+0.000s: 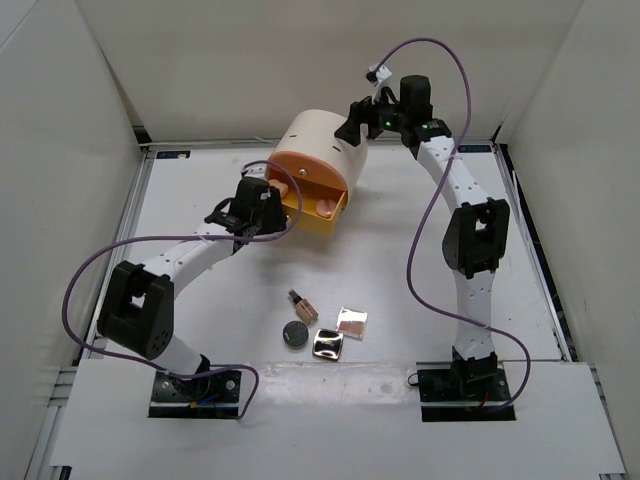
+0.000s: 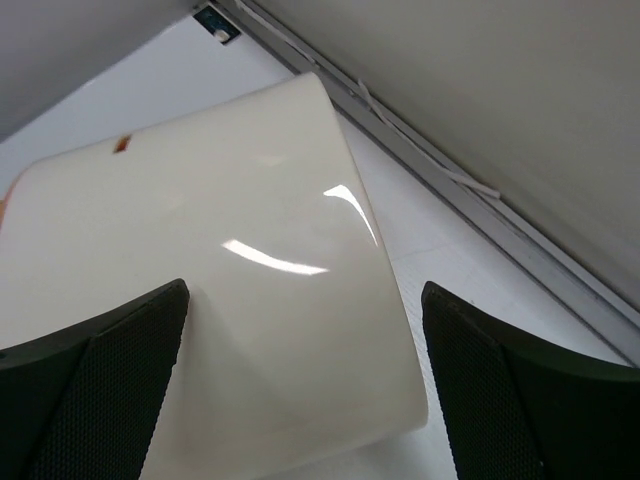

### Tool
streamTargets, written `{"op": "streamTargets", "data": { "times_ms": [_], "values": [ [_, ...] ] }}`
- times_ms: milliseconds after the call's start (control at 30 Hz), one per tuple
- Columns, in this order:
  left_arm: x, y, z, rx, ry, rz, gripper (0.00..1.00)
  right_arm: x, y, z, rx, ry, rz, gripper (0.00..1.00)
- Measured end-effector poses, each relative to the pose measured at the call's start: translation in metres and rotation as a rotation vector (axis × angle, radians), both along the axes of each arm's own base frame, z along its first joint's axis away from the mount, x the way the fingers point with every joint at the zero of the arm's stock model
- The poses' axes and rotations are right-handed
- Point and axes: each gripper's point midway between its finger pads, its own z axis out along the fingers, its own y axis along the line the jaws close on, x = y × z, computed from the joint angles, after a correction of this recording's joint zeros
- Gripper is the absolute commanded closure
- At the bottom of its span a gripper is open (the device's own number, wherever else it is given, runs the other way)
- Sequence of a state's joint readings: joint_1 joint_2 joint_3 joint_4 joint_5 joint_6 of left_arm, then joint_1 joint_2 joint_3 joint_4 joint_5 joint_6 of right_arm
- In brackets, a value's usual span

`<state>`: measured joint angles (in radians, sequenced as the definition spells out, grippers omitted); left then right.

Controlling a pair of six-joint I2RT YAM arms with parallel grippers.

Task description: Organize the makeup

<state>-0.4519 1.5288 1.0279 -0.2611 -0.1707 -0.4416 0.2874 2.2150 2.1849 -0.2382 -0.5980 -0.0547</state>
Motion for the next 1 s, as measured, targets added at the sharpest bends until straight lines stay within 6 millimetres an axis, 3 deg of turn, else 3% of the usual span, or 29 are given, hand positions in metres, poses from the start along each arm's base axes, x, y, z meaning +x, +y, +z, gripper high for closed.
{"op": "streamTargets", "data": {
  "times_ms": [300,333,467,633,767,900,1000],
  "values": [
    [0.041,-0.012,0.013,-0.045,-0.071,-0.010,0.31,-0.002,0.002,0.015,0.137,-0.003,0.132,0.04],
    [0.048,-0.015,0.013,-0.051,-0.077,-0.011,0.29,-0.003,0.002,0.016,0.144,0.001,0.142,0.05],
    [0.077,-0.025,0.015,-0.066,-0.105,-0.006,0.02,-0.010,0.004,0.019,0.167,0.013,0.181,0.06],
    [0.096,-0.031,0.020,-0.082,-0.123,-0.002,0.02,-0.014,0.006,0.017,0.173,0.030,0.200,0.06],
    [0.086,-0.030,0.012,-0.080,-0.128,-0.029,0.02,-0.007,0.005,0.007,0.127,0.021,0.151,0.05],
    [0.038,-0.022,-0.025,-0.020,-0.088,-0.105,0.02,0.007,-0.001,-0.006,0.023,-0.025,0.043,0.03],
    [0.009,-0.028,-0.048,0.014,-0.080,-0.189,0.02,0.010,0.000,0.002,-0.058,-0.096,-0.015,0.03]
  ]
}}
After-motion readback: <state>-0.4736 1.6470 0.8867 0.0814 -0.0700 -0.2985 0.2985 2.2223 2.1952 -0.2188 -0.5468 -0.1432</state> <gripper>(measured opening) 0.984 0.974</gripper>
